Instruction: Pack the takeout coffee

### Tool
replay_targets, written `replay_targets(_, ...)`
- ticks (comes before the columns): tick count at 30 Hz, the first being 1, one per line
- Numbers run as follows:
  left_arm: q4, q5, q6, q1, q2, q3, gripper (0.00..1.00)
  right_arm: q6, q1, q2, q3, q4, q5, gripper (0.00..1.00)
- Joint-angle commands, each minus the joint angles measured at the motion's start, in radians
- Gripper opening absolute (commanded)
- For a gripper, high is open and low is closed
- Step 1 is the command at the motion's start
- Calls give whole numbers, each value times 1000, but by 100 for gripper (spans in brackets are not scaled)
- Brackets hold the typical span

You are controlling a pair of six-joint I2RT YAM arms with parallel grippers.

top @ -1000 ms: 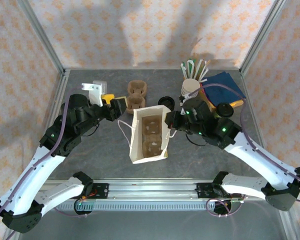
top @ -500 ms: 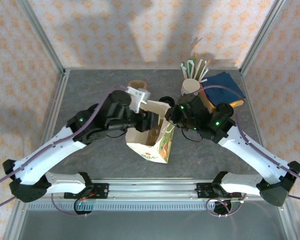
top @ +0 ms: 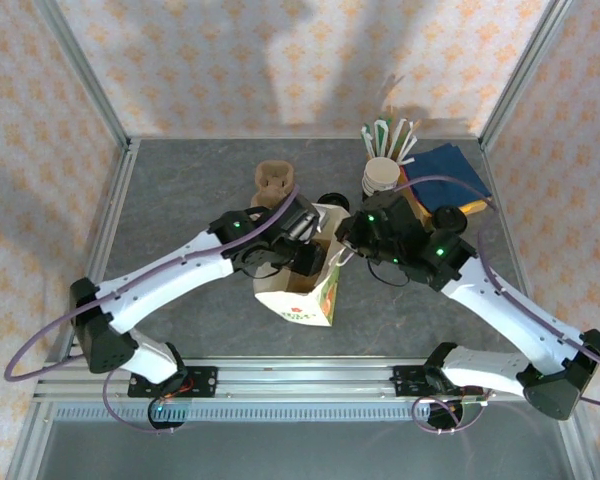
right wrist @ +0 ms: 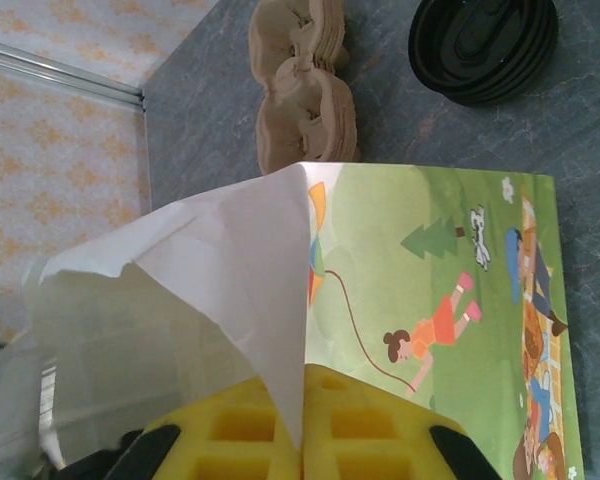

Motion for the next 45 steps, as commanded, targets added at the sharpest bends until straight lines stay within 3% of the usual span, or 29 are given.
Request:
replay_targets(1, -56, 16, 19, 5, 44, 7, 23, 17, -8, -38, -37, 37, 12, 6)
replay_targets(18, -81, 33, 38, 1, 229, 20, 18, 15, -31, -65, -89, 75, -6, 4)
replay_targets(29, -74, 7, 9, 54, 253, 17, 17, 12, -34, -86, -96, 77, -21, 3)
replay_targets(45, 3, 105, 12, 22, 330, -38, 16, 16, -34, -104, -107, 98, -18, 1)
